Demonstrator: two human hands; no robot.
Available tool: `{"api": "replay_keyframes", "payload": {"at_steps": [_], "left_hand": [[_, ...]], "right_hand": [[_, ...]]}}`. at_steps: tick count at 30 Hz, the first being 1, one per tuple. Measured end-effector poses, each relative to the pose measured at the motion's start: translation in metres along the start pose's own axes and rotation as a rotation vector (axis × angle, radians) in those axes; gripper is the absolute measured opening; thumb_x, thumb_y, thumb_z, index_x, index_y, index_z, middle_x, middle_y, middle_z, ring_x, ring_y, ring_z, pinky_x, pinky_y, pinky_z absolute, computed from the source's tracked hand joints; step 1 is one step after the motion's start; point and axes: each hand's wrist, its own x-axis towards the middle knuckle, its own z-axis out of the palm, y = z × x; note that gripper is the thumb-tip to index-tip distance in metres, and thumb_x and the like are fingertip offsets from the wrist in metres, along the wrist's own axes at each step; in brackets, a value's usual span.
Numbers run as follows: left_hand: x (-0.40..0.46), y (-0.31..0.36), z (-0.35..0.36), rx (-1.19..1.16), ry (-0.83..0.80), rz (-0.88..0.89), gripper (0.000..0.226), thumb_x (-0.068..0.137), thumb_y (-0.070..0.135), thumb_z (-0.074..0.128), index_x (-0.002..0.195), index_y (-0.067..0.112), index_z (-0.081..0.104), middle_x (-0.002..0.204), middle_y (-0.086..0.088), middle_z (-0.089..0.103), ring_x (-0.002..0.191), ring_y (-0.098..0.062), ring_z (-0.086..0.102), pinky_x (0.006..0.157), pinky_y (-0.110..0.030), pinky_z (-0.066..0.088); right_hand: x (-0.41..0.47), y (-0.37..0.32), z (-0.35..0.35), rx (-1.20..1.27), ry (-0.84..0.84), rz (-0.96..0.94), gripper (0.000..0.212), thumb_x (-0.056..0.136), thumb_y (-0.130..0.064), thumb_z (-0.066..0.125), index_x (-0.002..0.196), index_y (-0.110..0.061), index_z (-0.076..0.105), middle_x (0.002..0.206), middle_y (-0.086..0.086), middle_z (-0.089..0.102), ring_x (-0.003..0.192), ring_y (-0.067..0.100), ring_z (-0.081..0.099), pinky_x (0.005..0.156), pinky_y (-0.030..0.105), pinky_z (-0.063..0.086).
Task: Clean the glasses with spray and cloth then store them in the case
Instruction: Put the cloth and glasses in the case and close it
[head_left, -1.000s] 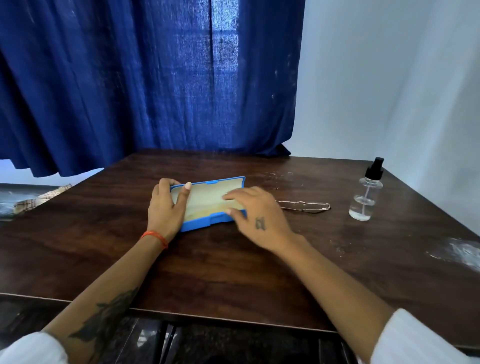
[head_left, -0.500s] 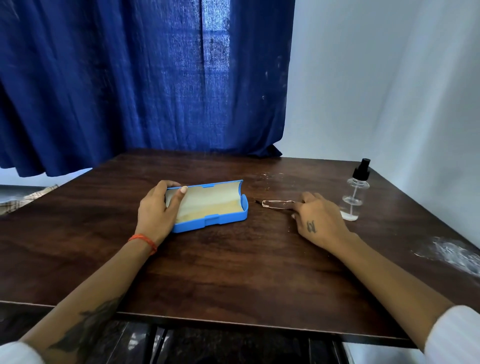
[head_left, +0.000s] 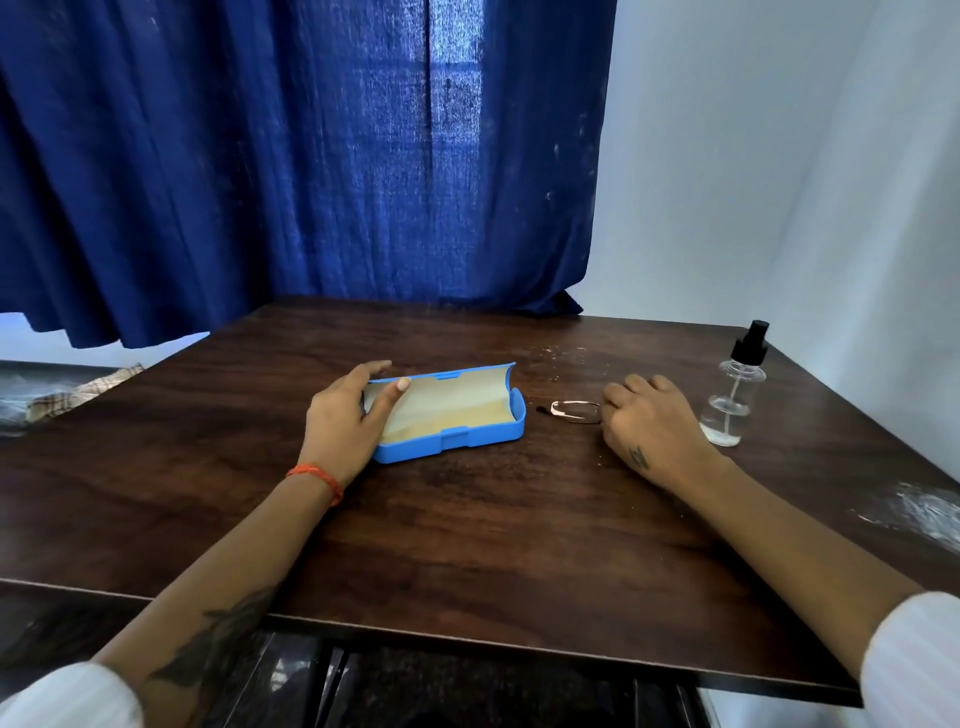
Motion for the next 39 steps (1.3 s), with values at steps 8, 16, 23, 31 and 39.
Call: {"api": "replay_keyframes", "payload": {"at_steps": [8,16,23,31,39], "left_hand": [[-0.001,0.002,0.001,-0.011,-0.054,0.017,0.049,0.088,0.035,0.054,0.132,0.015,0.047,0.141,-0.009,0.046,0.135,-0.021,0.034,0.108,-0.040,0.034],[-0.003,0.001,0.000,-0.027,-0.090,0.033,0.047,0.092,0.036,0.045,0.135,0.018,0.044,0.143,-0.008,0.043,0.139,-0.022,0.027,0.113,-0.039,0.027],[-0.004,0.001,0.000,0.018,-0.114,0.071,0.045,0.093,0.034,0.045,0.135,0.019,0.042,0.145,-0.007,0.040,0.140,-0.024,0.024,0.112,-0.036,0.024],[-0.005,0.003,-0.001,0.028,-0.125,0.064,0.045,0.093,0.034,0.044,0.136,0.019,0.042,0.146,-0.007,0.039,0.140,-0.024,0.024,0.112,-0.038,0.024],[-0.005,0.003,-0.002,0.044,-0.133,0.074,0.044,0.093,0.035,0.045,0.135,0.020,0.043,0.145,-0.006,0.040,0.139,-0.023,0.026,0.112,-0.039,0.025]], "right_hand": [[0.005,-0.015,-0.019,0.070,0.411,-0.142,0.015,0.082,-0.014,0.058,0.069,-0.009,0.066,0.070,0.005,0.061,0.062,0.024,0.055,0.057,0.033,0.041],[0.048,-0.072,-0.035,0.132,0.541,-0.380,0.014,0.077,0.000,0.061,0.065,-0.009,0.060,0.067,0.004,0.055,0.061,0.022,0.048,0.060,0.030,0.029],[0.068,-0.088,-0.025,0.160,0.326,-0.387,0.010,0.068,-0.003,0.070,0.065,-0.011,0.064,0.071,0.002,0.061,0.064,0.021,0.055,0.055,0.030,0.042],[0.073,-0.097,-0.030,0.276,0.111,-0.298,0.021,0.047,-0.001,0.080,0.060,-0.009,0.065,0.057,0.005,0.058,0.050,0.026,0.058,0.047,0.026,0.045],[0.047,-0.106,-0.027,0.524,0.082,-0.095,0.036,0.064,0.008,0.055,0.098,-0.001,0.063,0.073,0.015,0.066,0.057,0.036,0.060,0.053,0.032,0.046]]}}
